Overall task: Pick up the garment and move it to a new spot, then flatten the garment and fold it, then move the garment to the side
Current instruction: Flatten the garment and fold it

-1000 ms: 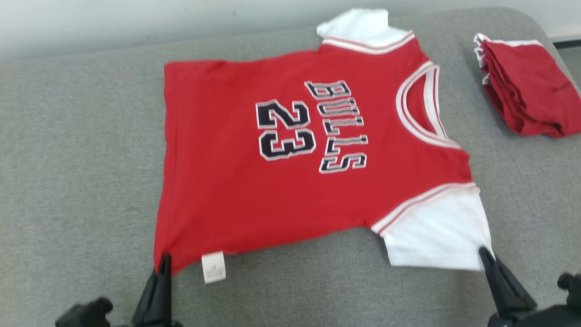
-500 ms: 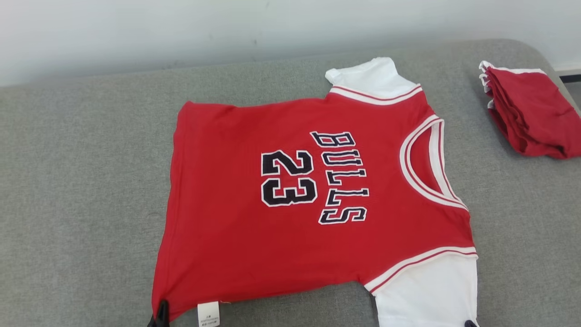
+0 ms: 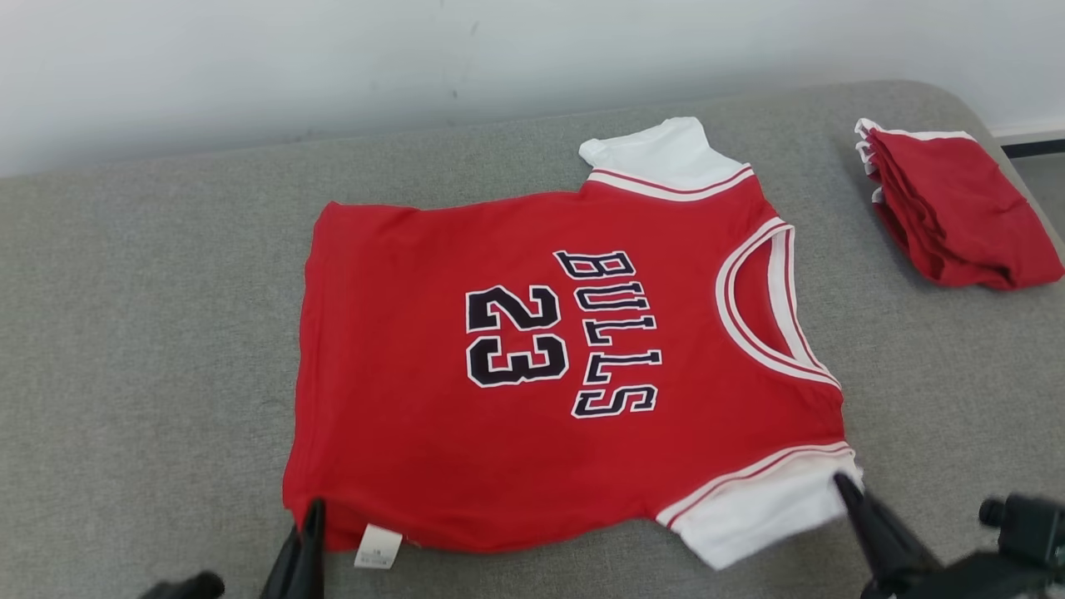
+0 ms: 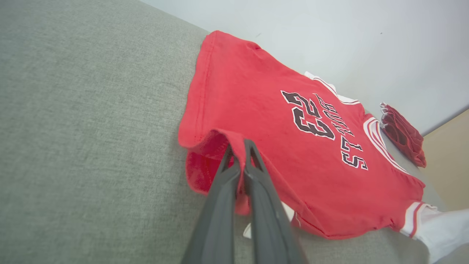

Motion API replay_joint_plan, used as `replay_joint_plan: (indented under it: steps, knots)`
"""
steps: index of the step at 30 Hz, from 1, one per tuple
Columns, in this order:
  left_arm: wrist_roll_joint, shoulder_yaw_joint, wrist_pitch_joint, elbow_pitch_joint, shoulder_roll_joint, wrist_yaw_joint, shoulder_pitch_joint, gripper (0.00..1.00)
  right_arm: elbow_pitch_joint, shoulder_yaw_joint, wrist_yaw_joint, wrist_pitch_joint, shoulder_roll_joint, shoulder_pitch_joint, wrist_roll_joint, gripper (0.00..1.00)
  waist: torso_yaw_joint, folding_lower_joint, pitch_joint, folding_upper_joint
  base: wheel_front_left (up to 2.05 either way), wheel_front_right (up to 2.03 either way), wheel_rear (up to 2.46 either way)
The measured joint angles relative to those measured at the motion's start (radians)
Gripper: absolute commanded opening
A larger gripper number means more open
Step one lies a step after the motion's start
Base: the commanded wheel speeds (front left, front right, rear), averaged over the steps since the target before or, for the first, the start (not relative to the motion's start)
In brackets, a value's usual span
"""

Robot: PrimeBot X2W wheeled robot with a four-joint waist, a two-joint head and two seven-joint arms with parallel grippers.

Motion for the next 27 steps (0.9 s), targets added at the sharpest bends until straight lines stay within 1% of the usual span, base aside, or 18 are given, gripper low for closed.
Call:
replay_joint_plan:
  steps: [7, 8, 11, 15, 20, 21, 22, 23, 24, 25, 26, 27]
  knots:
    - [0.01, -0.006, 0.02, 0.045, 0.012, -0.008, -0.133, 0.0, 0.12, 0.001, 0.0, -0.017, -0.038, -0.216, 0.008, 0.0, -0.004, 0.0001, 0.022, 0.0, 0.0, 0.0, 0.0]
    - [0.01, -0.005, 0.027, 0.067, 0.016, -0.01, -0.168, 0.0, 0.165, 0.008, 0.0, -0.024, -0.048, -0.289, 0.016, 0.0, -0.004, 0.0001, 0.031, 0.0001, 0.0, 0.0, 0.0]
    - [0.012, 0.0, 0.03, 0.102, 0.031, -0.017, -0.221, 0.0, 0.249, 0.025, 0.0, -0.029, -0.058, -0.396, 0.024, 0.0, -0.004, 0.0001, 0.044, 0.0, 0.0, 0.0, 0.0]
    - [0.024, -0.014, 0.031, 0.143, 0.032, -0.025, -0.279, 0.0, 0.364, 0.069, 0.0, -0.048, -0.08, -0.522, 0.022, 0.0, 0.002, 0.0002, 0.06, 0.0001, 0.0, 0.0, 0.0]
    - [0.042, -0.041, 0.032, 0.202, 0.034, -0.037, -0.352, 0.0, 0.52, 0.118, 0.0, -0.096, -0.096, -0.643, 0.021, 0.0, 0.021, 0.0002, 0.072, 0.0002, 0.0, 0.0, 0.0]
    - [0.042, -0.041, 0.032, 0.202, 0.034, -0.037, -0.352, 0.0, 0.52, 0.118, 0.0, -0.096, -0.096, -0.643, 0.021, 0.0, 0.021, 0.0002, 0.072, 0.0002, 0.0, 0.0, 0.0]
    - [0.043, -0.045, 0.032, 0.215, 0.032, -0.039, -0.367, 0.0, 0.547, 0.133, 0.0, -0.105, -0.099, -0.66, 0.021, 0.0, 0.025, 0.0002, 0.074, 0.0001, 0.0, 0.0, 0.0]
    - [0.047, -0.05, 0.03, 0.243, 0.03, -0.045, -0.391, 0.0, 0.598, 0.156, 0.0, -0.132, -0.099, -0.689, 0.021, 0.0, 0.031, 0.0001, 0.078, 0.0001, 0.0, 0.0, 0.0]
    - [0.047, -0.05, 0.03, 0.243, 0.03, -0.045, -0.391, 0.0, 0.598, 0.156, 0.0, -0.132, -0.099, -0.689, 0.021, 0.25, 0.031, 0.0001, 0.078, 0.0001, 0.0, 0.0, 0.0]
    - [0.054, -0.053, 0.027, 0.26, 0.03, -0.046, -0.402, 0.0, 0.623, 0.165, 0.0, -0.149, -0.1, -0.704, 0.021, 0.6, 0.033, 0.0001, 0.081, 0.0001, 0.0, 0.0, 0.0]
    - [0.061, -0.056, 0.025, 0.276, 0.029, -0.046, -0.412, 0.38, 0.645, 0.174, 0.0, -0.167, -0.102, -0.717, 0.021, 1.0, 0.035, 0.0002, 0.083, 0.0001, 0.0, 0.0, 0.0]
    - [0.062, -0.058, 0.021, 0.289, 0.028, -0.05, -0.423, 0.8, 0.666, 0.182, 0.0, -0.184, -0.103, -0.728, 0.025, 1.0, 0.036, 0.0002, 0.085, 0.0001, 0.0, 0.0, 0.0]
